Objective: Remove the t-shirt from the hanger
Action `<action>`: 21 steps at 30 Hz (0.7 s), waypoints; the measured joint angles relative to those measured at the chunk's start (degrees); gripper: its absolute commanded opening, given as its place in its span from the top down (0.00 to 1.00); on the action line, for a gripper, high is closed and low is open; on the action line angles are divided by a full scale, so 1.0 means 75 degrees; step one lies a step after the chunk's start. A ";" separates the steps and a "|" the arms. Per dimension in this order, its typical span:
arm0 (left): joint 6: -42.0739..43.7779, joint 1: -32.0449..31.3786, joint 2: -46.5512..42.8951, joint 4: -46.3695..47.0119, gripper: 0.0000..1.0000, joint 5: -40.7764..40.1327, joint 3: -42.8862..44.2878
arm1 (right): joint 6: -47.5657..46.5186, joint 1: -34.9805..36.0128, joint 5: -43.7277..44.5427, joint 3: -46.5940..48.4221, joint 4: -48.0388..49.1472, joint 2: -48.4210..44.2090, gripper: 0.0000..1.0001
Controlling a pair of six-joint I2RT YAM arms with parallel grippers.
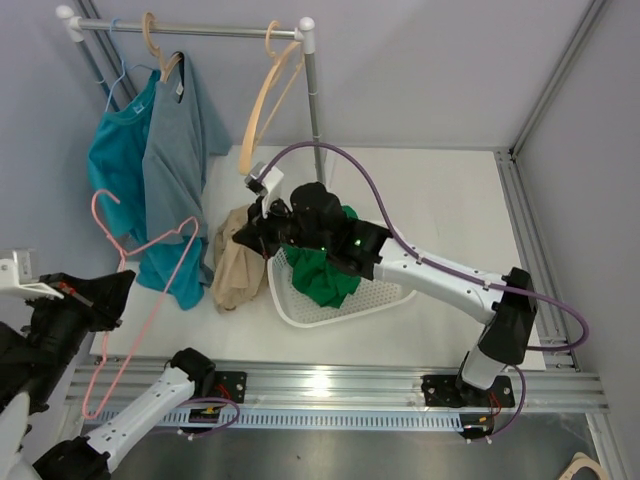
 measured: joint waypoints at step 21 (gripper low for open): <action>0.0117 0.0000 0.0452 0.1055 0.99 -0.1437 -0.2192 | -0.1807 -0.1413 0.0137 0.3177 0.1323 -0.1035 1.00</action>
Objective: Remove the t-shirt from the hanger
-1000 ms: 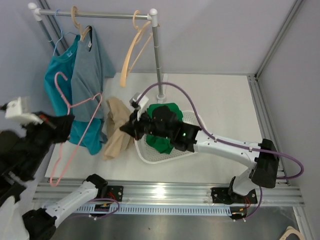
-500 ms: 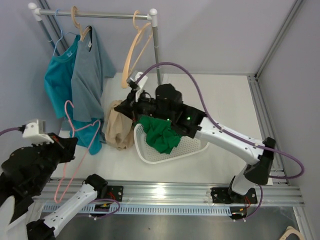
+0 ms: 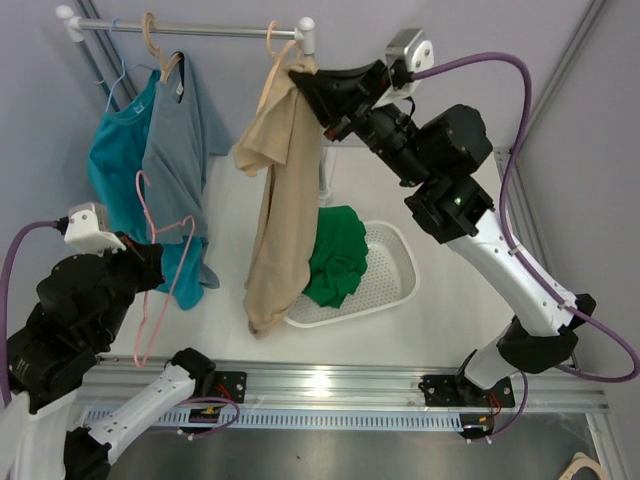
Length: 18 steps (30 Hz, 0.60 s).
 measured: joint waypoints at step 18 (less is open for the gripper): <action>0.0318 0.1291 0.1367 0.2457 0.99 0.1434 -0.0568 | 0.0819 -0.1454 0.0350 -0.3928 0.0446 -0.1568 1.00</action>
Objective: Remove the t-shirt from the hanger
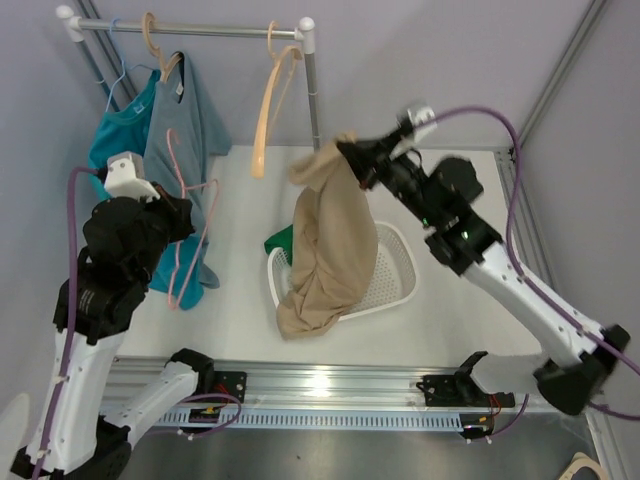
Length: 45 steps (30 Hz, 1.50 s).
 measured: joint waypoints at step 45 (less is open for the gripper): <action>0.1422 0.2197 0.4843 0.3238 0.99 0.4156 0.3325 | 0.2672 -0.0067 0.1754 -0.2833 -0.5219 -0.1148 0.01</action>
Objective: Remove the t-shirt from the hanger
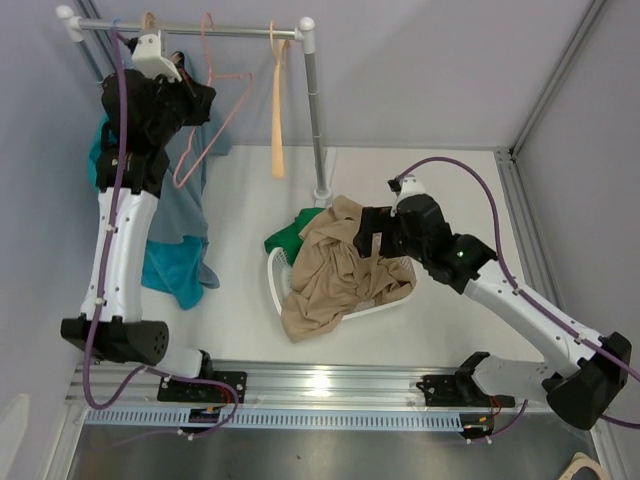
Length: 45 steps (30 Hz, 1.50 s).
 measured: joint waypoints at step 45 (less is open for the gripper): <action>0.0641 -0.0455 0.1769 -0.1632 0.24 -0.1341 0.2760 | -0.0134 -0.0248 -0.0647 -0.0609 0.0612 -0.1026 0.00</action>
